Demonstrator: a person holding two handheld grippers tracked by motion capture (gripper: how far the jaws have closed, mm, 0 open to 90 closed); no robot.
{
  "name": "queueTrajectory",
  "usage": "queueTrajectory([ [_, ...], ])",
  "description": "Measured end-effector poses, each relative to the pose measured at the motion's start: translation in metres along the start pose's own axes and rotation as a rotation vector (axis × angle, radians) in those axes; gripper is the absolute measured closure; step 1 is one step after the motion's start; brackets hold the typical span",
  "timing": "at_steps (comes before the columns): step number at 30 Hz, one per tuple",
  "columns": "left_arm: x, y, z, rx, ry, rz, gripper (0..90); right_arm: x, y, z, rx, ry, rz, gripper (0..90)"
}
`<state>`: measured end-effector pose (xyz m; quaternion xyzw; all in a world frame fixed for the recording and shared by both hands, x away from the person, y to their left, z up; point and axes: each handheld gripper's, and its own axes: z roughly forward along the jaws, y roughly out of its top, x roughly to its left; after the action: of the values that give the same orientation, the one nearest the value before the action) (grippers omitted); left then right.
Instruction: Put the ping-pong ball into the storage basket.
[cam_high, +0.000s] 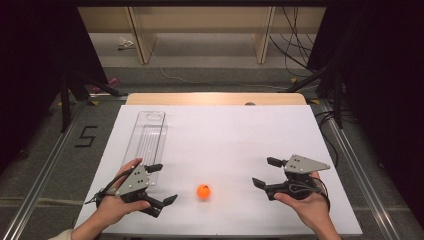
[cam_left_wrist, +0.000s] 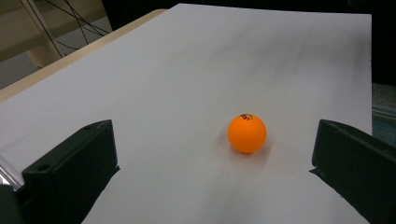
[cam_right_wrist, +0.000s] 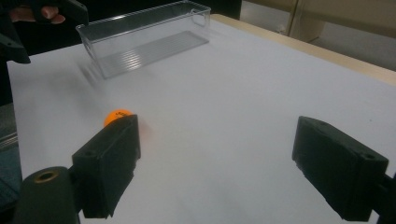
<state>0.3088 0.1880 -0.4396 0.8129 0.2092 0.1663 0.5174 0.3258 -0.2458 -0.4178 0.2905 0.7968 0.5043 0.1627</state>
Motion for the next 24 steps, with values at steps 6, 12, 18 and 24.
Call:
queueTrajectory([
  [6, -0.001, 0.000, -0.001, 0.002, -0.003, 0.006, 0.0, 0.000, 0.001, -0.001, -0.012, -0.002, 0.007, 16.2],
  [12, -0.001, 0.000, -0.002, -0.002, -0.004, 0.007, 0.0, 0.001, 0.001, -0.001, -0.012, 0.002, 0.005, 16.2],
  [18, -0.001, 0.000, -0.002, 0.001, -0.010, 0.009, 0.0, 0.002, 0.002, 0.003, -0.008, 0.020, 0.004, 16.2],
  [24, -0.002, 0.000, -0.002, -0.001, -0.014, 0.008, 0.0, 0.006, 0.004, 0.013, 0.008, 0.043, -0.004, 16.2],
])
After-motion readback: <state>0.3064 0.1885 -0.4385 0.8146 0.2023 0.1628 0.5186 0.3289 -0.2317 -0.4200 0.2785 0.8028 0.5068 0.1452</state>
